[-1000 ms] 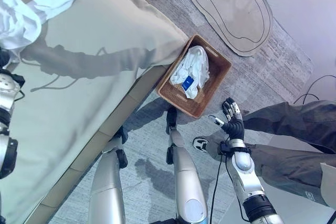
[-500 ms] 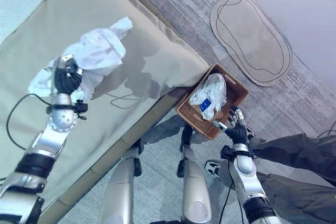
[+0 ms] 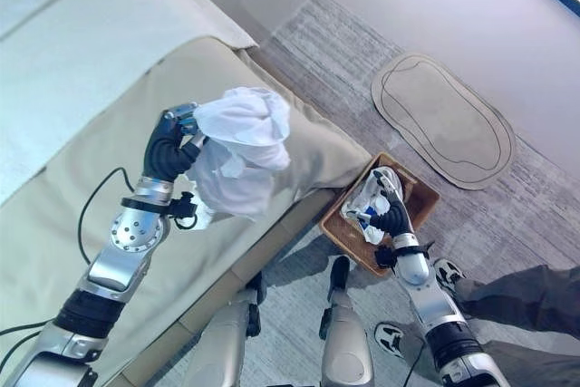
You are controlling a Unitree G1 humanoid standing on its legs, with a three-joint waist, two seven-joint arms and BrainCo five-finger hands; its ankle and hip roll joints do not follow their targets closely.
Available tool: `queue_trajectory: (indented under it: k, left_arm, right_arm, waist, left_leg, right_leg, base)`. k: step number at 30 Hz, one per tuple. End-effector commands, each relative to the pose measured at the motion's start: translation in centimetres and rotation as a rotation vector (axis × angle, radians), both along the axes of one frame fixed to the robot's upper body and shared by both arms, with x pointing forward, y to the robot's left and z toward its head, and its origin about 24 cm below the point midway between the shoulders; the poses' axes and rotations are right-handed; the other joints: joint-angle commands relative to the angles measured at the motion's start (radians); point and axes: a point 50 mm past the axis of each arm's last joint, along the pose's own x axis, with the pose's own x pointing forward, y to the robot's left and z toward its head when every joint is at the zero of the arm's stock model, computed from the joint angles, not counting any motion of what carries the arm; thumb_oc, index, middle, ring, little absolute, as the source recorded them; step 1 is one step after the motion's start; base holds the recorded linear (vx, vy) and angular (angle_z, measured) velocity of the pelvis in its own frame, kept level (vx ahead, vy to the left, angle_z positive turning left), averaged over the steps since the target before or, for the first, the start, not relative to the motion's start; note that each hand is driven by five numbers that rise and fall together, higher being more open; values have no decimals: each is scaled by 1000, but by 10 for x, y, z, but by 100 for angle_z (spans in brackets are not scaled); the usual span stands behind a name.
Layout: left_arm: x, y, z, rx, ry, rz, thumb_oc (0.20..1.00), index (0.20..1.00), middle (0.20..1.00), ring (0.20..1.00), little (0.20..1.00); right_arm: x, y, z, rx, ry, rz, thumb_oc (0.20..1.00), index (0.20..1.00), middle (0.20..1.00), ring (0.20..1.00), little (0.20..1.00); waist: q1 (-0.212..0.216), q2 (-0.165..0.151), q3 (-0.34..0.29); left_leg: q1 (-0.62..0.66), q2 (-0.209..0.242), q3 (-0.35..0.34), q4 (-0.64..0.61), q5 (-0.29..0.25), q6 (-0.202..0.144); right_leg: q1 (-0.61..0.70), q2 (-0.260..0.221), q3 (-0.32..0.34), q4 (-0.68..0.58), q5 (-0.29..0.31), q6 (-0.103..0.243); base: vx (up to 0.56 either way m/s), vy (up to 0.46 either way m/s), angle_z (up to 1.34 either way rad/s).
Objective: Pick up clothes into the bucket
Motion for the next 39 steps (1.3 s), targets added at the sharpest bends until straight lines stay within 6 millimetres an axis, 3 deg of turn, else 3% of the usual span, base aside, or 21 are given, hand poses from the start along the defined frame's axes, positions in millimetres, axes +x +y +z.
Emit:
queue_trajectory:
  k: [1,3,4,7,10,11,17,19,20,21,26,31,39]
  left_arm:
    - [-13,-16,16,-75,-76,-165,200,200,200,200,200]
    - [-15,-19,14,-75,-59,-190,200,200,200,200,200]
    - [-17,-27,14,-73,-47,-250,200,200,200,200,200]
    - [-20,-34,16,-81,-43,-299,200,200,200,200,200]
    - [-24,-48,15,-106,-16,-382,200,200,200,200,200]
    - [-24,-48,15,-106,-15,-382,200,200,200,200,200]
    - [-29,-60,15,-131,-3,-431,200,200,200,200,200]
    - [-29,-62,15,-132,-1,-438,200,200,200,200,200]
    - [-31,-64,16,-133,-2,-454,200,200,200,200,200]
    - [-31,-66,17,-132,-2,-460,200,200,200,200,200]
    - [-33,-66,18,-153,-1,-466,200,200,200,200,200]
    - [-35,-57,20,-174,-8,-443,200,200,200,200,200]
    - [-35,-29,10,-209,-4,-301,200,200,200,200,200]
  right_arm:
    - [7,32,16,-88,-85,165,1000,1000,1000,1000,1000]
    - [7,40,18,-103,-92,205,1000,1000,1000,1000,1000]
    - [8,55,22,-132,-104,277,1000,1000,1000,1000,1000]
    - [8,69,24,-138,-113,329,1000,1000,1000,1000,1000]
    - [4,98,25,-115,-122,424,1000,1000,1000,1000,1000]
    - [4,98,25,-115,-121,424,1000,1000,1000,1000,1000]
    - [-16,136,24,90,-46,591,1000,1000,1000,1000,1000]
    - [-18,140,22,128,-12,615,1000,1000,1000,1000,1000]
    - [-23,147,18,171,29,657,495,495,495,495,495]
    - [-24,148,16,193,50,662,200,200,200,200,200]
    - [-27,147,3,229,119,638,200,200,200,200,200]
    - [-25,133,-9,255,161,550,200,200,200,200,200]
    - [-28,71,-26,259,163,288,200,200,200,200,200]
  waist:
    - [5,-25,-113]
    - [6,-25,-120]
    - [11,-20,-136]
    - [11,-16,-151]
    - [11,-7,-178]
    - [11,-7,-177]
    - [6,3,-207]
    - [5,3,-210]
    - [6,5,-214]
    - [6,6,-216]
    - [5,8,-224]
    - [6,8,-230]
    - [1,2,-238]
  left_leg:
    - [2,25,-54,19,-10,-10]
    - [21,29,-52,8,-8,-11]
    - [48,31,-48,-11,-3,-14]
    - [75,33,-45,-28,0,-16]
    - [111,36,-43,-41,-4,-18]
    - [113,36,-43,-42,-4,-18]
    - [154,40,-30,-66,-5,-20]
    - [158,40,-28,-69,-5,-20]
    - [161,42,-28,-73,-4,-22]
    - [163,43,-28,-77,-2,-23]
    - [167,44,-28,-86,1,-25]
    - [164,46,-28,-78,-3,-28]
    - [174,48,-32,-75,-8,-30]
  right_leg:
    - [39,-60,14,33,-14,65]
    - [52,-57,14,26,-15,64]
    - [74,-51,9,17,-20,61]
    - [92,-47,8,12,-26,58]
    - [121,-38,5,11,-40,54]
    - [123,-38,5,10,-41,54]
    - [152,-27,13,-2,-49,50]
    - [153,-26,15,-5,-49,50]
    - [158,-25,14,-9,-50,49]
    - [160,-24,13,-11,-51,49]
    - [166,-21,7,-17,-51,47]
    - [171,-19,5,-21,-52,48]
    - [185,-17,2,-17,-60,49]
  base:
    - [39,-55,-3]
    - [40,-51,-3]
    - [37,-39,-1]
    - [72,-58,-1]
    - [74,-52,1]
    - [84,-32,1]
    - [52,-21,0]
    - [16,-11,0]
    - [0,0,0]
    - [31,-17,0]
    - [0,0,0]
    - [0,0,0]
    - [0,0,0]
